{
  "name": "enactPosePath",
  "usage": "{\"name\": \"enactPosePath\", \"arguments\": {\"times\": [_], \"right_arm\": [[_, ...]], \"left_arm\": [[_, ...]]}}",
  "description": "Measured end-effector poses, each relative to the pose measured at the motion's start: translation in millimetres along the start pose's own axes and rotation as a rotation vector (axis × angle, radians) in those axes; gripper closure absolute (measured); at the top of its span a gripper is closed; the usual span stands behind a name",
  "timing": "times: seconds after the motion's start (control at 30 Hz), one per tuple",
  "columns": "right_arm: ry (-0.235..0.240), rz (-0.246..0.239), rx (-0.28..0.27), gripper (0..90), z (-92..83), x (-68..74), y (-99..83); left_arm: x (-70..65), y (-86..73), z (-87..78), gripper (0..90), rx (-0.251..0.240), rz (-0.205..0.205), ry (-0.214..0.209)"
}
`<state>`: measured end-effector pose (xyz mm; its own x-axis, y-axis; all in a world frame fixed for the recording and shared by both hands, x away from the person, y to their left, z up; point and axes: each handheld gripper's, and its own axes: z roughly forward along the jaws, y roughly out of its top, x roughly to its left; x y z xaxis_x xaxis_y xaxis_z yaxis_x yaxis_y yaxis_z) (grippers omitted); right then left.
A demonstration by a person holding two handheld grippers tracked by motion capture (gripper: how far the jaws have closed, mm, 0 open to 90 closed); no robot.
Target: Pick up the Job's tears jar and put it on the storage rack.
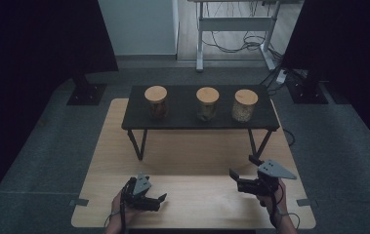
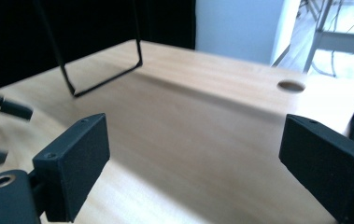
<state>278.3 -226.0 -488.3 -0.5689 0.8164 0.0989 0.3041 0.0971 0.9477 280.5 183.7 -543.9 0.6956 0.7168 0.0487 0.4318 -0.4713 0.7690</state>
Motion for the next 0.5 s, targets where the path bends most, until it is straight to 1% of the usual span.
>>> {"name": "enactPosePath", "arguments": {"times": [0.1,0.17,0.27,0.43,0.5], "right_arm": [[0.015,0.018,0.032,8.2,8.6,5.4,-18.4],[0.014,0.020,0.061,8.0,16.5,9.7,-30.3],[0.027,0.018,0.096,7.6,24.7,14.7,-38.9],[0.028,0.028,0.062,7.5,24.3,16.9,-38.3],[0.025,0.045,0.051,7.3,22.9,15.7,-39.9]], "left_arm": [[-0.2,0.0,0.3,6.7,0.002,0.001,0.000],[-0.3,0.2,-0.2,6.5,0.001,0.002,0.001],[0.8,0.5,-2.0,6.6,-0.007,-0.002,0.005],[2.0,0.9,-1.9,6.6,-0.010,-0.006,0.003],[1.5,1.4,-0.8,6.6,-0.012,-0.012,-0.003]]}}
